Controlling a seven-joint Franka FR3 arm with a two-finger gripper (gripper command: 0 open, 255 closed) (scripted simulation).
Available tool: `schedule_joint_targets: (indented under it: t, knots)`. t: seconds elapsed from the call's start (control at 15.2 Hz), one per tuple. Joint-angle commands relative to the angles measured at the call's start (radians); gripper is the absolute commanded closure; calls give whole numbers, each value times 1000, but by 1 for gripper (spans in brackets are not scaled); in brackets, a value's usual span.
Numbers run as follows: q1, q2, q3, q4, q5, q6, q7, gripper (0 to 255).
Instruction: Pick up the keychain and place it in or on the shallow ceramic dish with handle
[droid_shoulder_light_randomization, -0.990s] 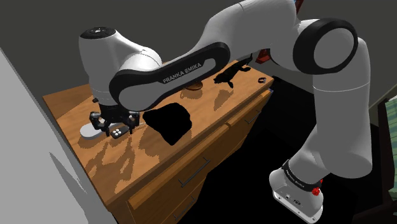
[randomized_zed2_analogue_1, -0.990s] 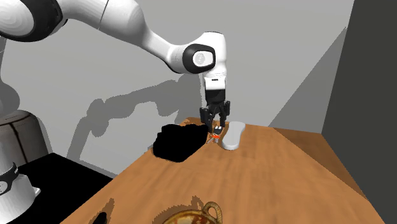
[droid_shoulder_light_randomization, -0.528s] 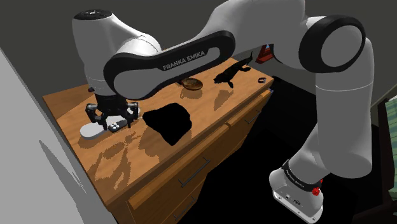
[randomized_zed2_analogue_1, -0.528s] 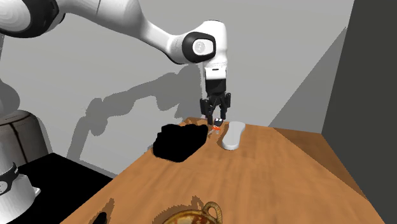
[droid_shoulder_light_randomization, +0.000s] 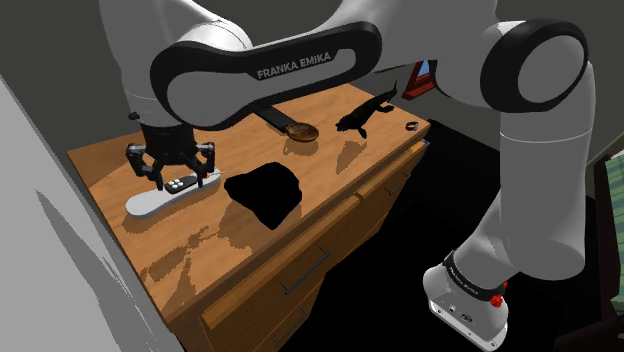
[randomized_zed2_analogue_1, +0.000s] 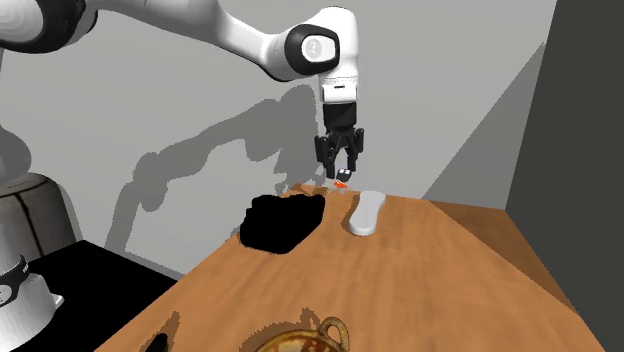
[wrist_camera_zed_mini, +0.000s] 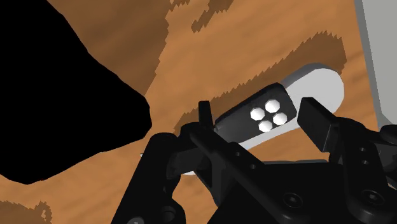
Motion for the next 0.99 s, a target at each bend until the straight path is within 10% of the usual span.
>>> schedule_joint_targets:
  t: [0.0, 0.46, 0.92]
  knots:
    - [0, -9, 3, 13, 5, -21, -4, 255]
    - [7, -20, 9, 82, 16, -99, -15, 255]
    - [-170, -178, 8, -131, 99, -19, -164, 255]
